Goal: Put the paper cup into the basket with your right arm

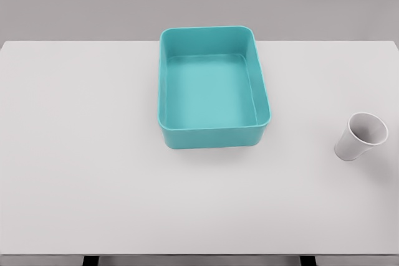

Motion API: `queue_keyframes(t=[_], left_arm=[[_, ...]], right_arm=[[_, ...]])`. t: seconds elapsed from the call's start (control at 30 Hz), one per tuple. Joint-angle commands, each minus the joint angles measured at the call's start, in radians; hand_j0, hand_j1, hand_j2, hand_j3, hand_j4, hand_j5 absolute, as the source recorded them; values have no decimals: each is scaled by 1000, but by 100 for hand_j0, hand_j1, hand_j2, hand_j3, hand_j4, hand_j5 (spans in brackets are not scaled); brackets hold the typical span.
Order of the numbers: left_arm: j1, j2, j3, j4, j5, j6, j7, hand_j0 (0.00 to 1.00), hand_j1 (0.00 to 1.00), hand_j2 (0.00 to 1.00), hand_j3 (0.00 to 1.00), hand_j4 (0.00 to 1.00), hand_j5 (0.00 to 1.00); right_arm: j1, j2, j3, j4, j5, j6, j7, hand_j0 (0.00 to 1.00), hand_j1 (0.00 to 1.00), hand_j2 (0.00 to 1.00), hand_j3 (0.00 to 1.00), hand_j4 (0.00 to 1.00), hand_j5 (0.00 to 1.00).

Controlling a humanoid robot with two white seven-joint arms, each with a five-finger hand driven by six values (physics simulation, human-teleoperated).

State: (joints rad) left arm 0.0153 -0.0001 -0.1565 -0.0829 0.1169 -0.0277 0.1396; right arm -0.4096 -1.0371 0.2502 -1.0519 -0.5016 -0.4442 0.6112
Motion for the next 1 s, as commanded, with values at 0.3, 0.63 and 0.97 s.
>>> queue_keyframes(t=[0.3, 0.63, 0.97], left_arm=[[0, 0, 0, 0, 0, 0, 0, 100, 100, 100, 100, 100, 100], [0, 0, 0, 0, 0, 0, 0, 100, 100, 100, 100, 100, 100], [0, 0, 0, 0, 0, -1, 0, 100, 100, 100, 100, 100, 100]], right_arm=[[130, -55, -8, -37, -8, -136, 0, 100, 100, 100, 100, 100, 100], [248, -73, -9, -102, -8, -167, 0, 100, 100, 100, 100, 100, 100], [310, -70, -5, -135, -9, -167, 0, 100, 100, 100, 100, 100, 100]])
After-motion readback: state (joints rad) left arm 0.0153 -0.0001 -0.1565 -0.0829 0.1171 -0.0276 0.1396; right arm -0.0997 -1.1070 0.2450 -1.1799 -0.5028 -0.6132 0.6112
